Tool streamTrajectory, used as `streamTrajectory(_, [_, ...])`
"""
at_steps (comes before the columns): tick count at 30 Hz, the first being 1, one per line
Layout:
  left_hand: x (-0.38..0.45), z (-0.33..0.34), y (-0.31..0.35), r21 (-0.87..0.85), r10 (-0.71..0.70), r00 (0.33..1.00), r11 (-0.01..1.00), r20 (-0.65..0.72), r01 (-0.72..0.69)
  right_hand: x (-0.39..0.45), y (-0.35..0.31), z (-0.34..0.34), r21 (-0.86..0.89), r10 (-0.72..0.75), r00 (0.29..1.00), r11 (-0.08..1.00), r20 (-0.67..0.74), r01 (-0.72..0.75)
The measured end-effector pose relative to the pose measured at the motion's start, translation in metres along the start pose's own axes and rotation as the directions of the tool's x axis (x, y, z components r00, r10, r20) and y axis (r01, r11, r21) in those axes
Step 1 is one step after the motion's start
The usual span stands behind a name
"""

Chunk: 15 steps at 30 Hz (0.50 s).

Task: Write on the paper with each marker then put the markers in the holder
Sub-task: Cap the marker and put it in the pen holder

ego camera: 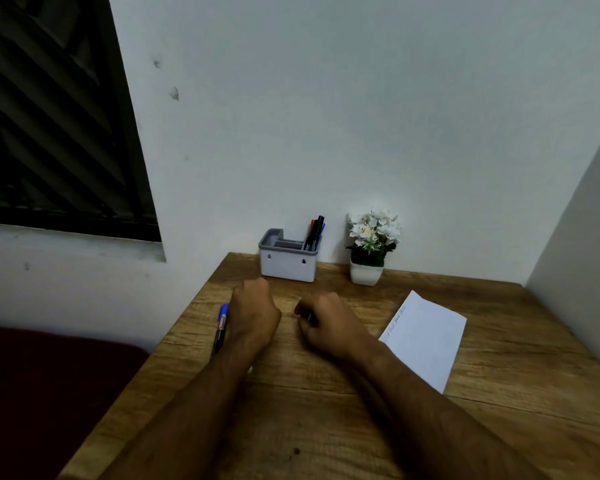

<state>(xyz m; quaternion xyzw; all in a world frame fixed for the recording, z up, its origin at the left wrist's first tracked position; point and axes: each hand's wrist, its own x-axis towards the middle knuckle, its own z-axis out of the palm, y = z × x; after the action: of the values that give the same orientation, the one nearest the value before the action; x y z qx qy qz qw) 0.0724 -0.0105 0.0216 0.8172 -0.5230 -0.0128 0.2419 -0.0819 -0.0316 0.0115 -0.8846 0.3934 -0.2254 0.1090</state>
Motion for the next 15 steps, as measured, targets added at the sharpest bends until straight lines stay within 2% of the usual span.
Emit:
streamTrajectory(9, [-0.008,0.008,0.005,0.01,-0.008,1.0,1.0,-0.023,0.009,-0.015,0.001,-0.001,0.02,0.034,0.999,0.999,0.019,-0.035])
streamTrajectory(12, [-0.003,0.004,0.014,-0.114,-0.011,1.0,0.993,-0.021,0.009,-0.015,0.004,-0.001,0.085,0.073,0.997,0.994,-0.025,-0.071])
streamTrajectory(15, [0.007,0.002,0.025,-0.296,-0.02,1.0,0.955,-0.008,0.016,-0.013,0.003,-0.005,0.261,0.161,0.982,0.956,-0.103,-0.13])
